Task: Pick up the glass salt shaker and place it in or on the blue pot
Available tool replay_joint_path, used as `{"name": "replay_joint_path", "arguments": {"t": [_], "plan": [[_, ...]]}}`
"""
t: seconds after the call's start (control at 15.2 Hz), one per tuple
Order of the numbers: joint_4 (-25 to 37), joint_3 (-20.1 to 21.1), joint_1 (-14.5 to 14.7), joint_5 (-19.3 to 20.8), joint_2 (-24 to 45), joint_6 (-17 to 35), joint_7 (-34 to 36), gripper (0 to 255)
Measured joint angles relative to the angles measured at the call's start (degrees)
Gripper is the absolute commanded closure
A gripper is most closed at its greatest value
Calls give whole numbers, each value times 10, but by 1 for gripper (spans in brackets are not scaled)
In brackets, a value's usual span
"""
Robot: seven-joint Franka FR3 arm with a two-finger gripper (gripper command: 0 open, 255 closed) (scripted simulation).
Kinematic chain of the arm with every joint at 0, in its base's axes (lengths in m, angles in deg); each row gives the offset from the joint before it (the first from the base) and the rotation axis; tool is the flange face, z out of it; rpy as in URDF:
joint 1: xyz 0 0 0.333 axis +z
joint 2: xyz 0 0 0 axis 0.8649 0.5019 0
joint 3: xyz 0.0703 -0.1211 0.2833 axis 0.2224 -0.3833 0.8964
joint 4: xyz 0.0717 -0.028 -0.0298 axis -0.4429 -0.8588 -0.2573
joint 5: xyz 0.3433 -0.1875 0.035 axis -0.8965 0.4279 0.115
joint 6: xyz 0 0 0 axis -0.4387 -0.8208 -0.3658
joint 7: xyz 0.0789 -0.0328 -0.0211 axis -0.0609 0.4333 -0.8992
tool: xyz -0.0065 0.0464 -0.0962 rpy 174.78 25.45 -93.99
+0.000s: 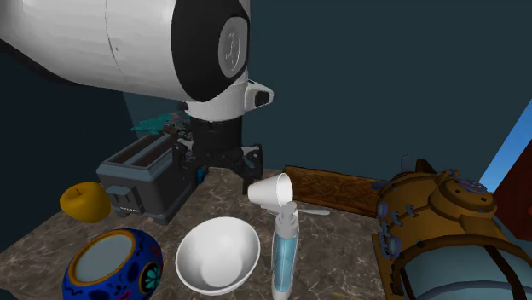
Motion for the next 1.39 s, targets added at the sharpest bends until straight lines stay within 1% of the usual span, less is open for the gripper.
{"name": "replay_joint_path", "arguments": {"t": [0.2,0.4,0.53,0.66,0.79,0.86,0.92,0.99,1.12,1.25,1.39], "plan": [[-3,-34,-5,-3,50,66,-32,0],[7,-70,0,-23,115,132,-70,0],[14,-96,8,-47,159,176,-104,0],[29,-121,21,-84,205,211,-143,0],[44,-145,35,-137,252,243,-194,0],[54,-157,41,-172,278,258,-227,0],[72,-168,46,-215,310,267,-268,0],[83,-170,48,-258,335,276,-302,0],[115,-162,38,-353,396,289,-380,0],[135,-150,25,-402,426,292,-420,0],[146,-138,15,-436,448,297,-446,0]]}}
